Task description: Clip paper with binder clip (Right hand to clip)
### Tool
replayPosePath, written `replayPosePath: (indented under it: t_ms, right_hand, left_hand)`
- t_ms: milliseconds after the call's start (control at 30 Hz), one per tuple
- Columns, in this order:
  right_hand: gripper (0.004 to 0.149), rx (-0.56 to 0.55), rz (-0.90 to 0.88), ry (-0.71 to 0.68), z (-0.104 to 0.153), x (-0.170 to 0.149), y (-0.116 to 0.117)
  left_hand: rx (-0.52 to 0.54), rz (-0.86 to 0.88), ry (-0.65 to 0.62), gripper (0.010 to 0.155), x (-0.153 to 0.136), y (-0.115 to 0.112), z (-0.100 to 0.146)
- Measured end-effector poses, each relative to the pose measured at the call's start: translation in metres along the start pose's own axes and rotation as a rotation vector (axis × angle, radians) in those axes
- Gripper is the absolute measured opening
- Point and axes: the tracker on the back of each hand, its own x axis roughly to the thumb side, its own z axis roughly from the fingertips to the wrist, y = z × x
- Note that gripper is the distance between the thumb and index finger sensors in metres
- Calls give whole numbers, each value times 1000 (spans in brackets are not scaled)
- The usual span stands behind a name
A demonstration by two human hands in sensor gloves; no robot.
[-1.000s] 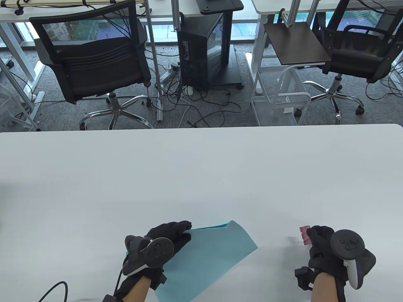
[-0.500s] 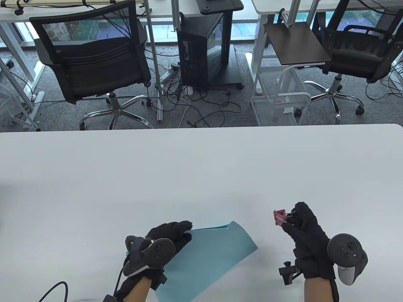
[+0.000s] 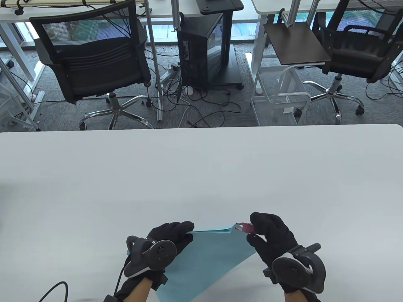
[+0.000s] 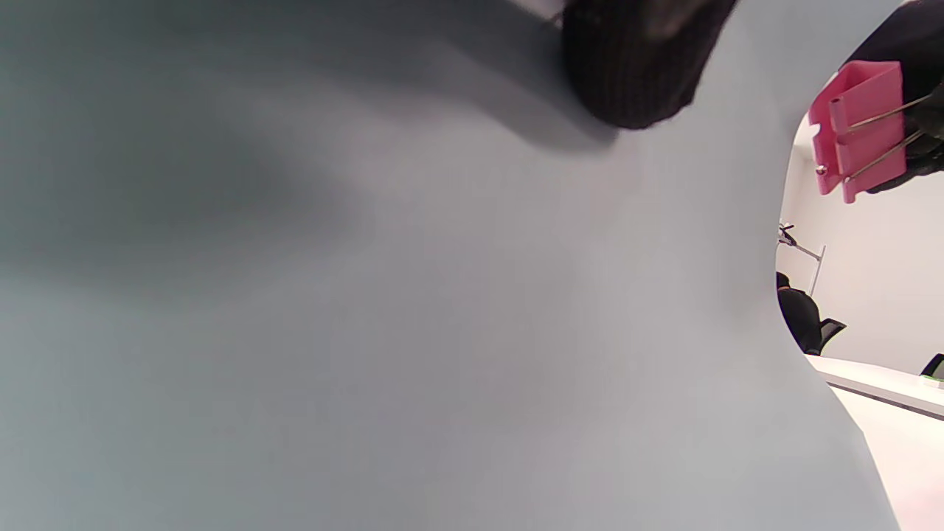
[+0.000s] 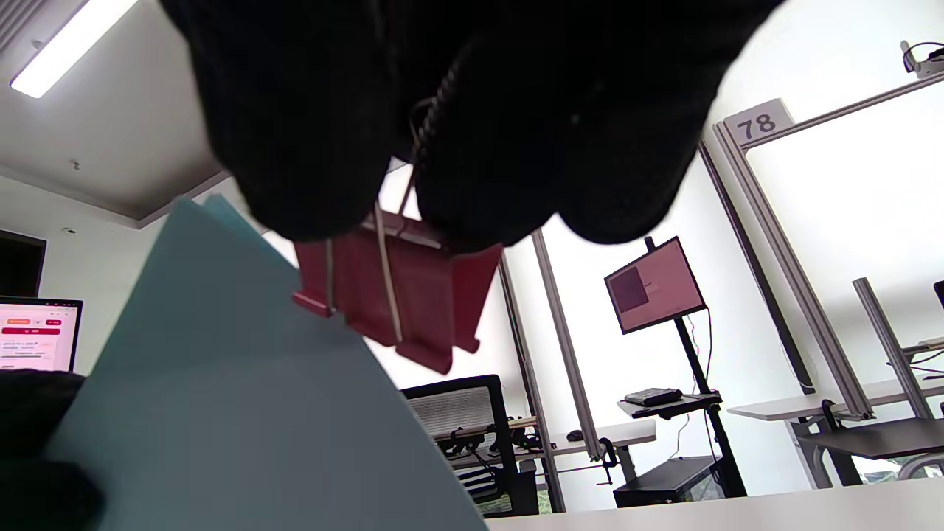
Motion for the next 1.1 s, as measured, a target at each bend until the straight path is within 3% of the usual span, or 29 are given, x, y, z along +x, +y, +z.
replayPosePath:
  t_ms: [267, 367, 433, 500, 567, 667, 800, 967, 1100]
  right_hand:
    - [63, -50, -39, -63, -2, 15, -7]
    - [65, -39, -27, -85, -4, 22, -7]
    - [71, 55, -45, -74, -5, 21, -5]
    - [72, 21, -70, -71, -5, 19, 0]
    - [75, 57, -56, -60, -5, 16, 7]
    - [82, 24, -30, -39, -1, 9, 12]
    - [80, 56, -51, 14, 5, -9, 17]
    - [79, 121, 81, 92, 10, -29, 28]
    - [79, 170, 116, 151, 13, -41, 38]
  left_hand:
    - [5, -85, -65, 41, 14, 4, 0]
    - [7, -97, -90, 41, 19, 6, 1]
    - [1, -112, -100, 41, 20, 7, 1]
    - [-7, -74, -95, 41, 18, 7, 0]
    - [-43, -17, -79, 41, 15, 7, -3]
    - [-49, 107, 2, 41, 4, 6, -7]
    - [-70, 376, 184, 41, -18, 2, -11]
    - [-101, 727, 425, 42, -44, -20, -19]
    - [-125, 862, 574, 42, -57, -43, -34]
